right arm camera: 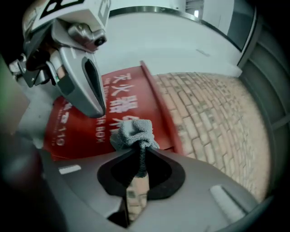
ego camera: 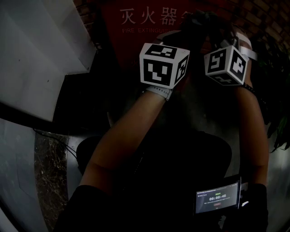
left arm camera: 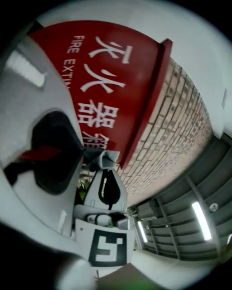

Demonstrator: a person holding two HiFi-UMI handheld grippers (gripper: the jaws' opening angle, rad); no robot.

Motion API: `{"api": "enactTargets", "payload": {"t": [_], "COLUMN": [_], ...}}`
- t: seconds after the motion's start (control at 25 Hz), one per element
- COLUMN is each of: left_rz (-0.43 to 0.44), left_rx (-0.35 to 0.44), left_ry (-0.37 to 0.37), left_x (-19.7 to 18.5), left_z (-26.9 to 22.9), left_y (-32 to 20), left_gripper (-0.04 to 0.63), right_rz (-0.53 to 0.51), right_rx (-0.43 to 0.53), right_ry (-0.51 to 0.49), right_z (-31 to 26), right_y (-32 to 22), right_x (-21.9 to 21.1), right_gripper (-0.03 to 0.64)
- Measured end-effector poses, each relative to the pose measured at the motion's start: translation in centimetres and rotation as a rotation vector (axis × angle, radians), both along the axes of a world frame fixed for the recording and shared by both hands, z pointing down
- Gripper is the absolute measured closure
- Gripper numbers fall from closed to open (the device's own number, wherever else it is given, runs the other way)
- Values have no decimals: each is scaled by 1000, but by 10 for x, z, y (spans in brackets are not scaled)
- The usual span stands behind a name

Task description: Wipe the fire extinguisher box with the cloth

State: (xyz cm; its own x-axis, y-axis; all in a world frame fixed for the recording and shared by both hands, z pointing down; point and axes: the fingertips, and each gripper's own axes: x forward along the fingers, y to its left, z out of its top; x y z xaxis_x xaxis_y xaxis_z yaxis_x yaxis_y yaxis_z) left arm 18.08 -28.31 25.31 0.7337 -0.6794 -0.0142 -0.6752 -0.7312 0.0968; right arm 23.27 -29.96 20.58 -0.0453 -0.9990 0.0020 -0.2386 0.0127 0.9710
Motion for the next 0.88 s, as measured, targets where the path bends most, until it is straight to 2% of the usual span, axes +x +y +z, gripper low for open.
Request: {"api": "enactTargets", "payload": {"t": [0.2,0.4,0.44,0.64,0.88], "left_rz": [-17,-60,-62,-29,-29], "left_rx": [86,178,178,76,20], "left_ry": [-6,-85,-98,-88,-102], "left_x": [3,-1,-1,2,1], "left_z": [-43,-27,-19,18,56], "left_y": [6,7,5,-2,-9], "left_gripper": [594,594,594,594,594], "right_rz": [16,26,25,24,13], "right_rx": [15,-8,-14,-60,-101], "right_ry": [43,48,47,38,40], "right_z": [-34,-17,-10,27,77], "right_y": [-8,-15,-15,-15,-14], "right_x": [0,3,2,0,1], "right_gripper": [583,583,583,583,583]}}
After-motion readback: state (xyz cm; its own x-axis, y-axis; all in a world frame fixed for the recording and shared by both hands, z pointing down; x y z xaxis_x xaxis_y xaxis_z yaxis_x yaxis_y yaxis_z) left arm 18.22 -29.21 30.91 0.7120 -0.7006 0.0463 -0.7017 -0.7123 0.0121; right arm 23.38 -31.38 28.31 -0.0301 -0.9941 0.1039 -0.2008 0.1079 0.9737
